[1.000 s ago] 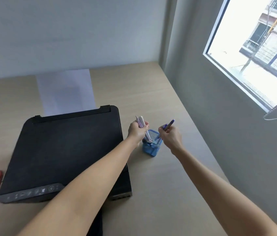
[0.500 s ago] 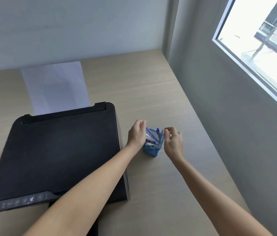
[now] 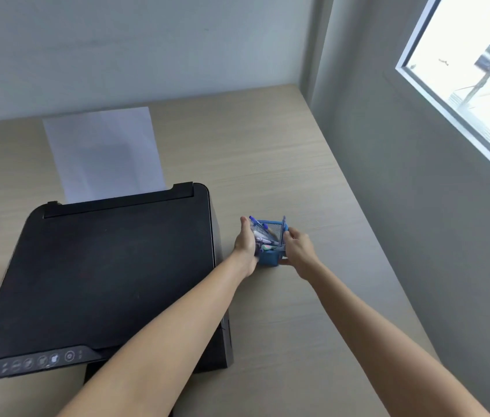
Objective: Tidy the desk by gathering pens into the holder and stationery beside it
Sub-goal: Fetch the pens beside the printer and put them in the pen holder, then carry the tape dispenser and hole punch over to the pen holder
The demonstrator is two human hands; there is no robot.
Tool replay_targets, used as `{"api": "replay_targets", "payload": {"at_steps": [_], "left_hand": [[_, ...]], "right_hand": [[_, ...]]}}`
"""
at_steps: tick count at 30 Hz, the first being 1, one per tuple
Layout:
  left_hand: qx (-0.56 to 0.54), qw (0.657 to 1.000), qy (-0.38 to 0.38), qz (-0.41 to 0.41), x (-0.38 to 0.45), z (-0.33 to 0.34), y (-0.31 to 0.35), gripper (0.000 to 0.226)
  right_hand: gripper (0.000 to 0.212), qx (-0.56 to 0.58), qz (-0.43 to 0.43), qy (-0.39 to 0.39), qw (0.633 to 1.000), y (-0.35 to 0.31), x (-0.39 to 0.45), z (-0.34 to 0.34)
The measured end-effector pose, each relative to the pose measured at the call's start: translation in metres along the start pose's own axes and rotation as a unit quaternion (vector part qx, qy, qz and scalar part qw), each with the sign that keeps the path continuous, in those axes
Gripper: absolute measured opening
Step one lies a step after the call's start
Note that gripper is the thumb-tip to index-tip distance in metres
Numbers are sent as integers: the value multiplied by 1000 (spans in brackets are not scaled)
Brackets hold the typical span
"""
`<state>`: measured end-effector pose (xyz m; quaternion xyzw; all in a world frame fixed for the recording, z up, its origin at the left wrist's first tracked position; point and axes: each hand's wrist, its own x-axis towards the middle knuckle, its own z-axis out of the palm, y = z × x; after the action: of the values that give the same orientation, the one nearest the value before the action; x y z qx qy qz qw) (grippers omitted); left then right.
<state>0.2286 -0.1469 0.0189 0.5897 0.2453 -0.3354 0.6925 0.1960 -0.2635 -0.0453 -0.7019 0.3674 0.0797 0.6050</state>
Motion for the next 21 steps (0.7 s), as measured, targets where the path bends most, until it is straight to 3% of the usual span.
{"api": "replay_targets", "payload": {"at_steps": [3, 8, 12, 17, 21], "left_hand": [[-13, 1000, 14, -6, 8, 0, 4, 83], [-52, 999, -11, -10, 9, 6, 6, 66], [-34, 999, 3, -10, 3, 1, 7, 64], [45, 998, 13, 39, -40, -1, 30, 50], [62, 993, -29, 98, -63, -25, 49, 58]], "right_hand": [[29, -12, 3, -21, 1000, -27, -5, -5], [28, -39, -8, -81, 996, -41, 0, -14], [30, -67, -9, -87, 994, -45, -6, -16], [43, -167, -101, 25, 980, -64, -30, -19], [40, -143, -192, 90, 967, -107, -70, -11]]}}
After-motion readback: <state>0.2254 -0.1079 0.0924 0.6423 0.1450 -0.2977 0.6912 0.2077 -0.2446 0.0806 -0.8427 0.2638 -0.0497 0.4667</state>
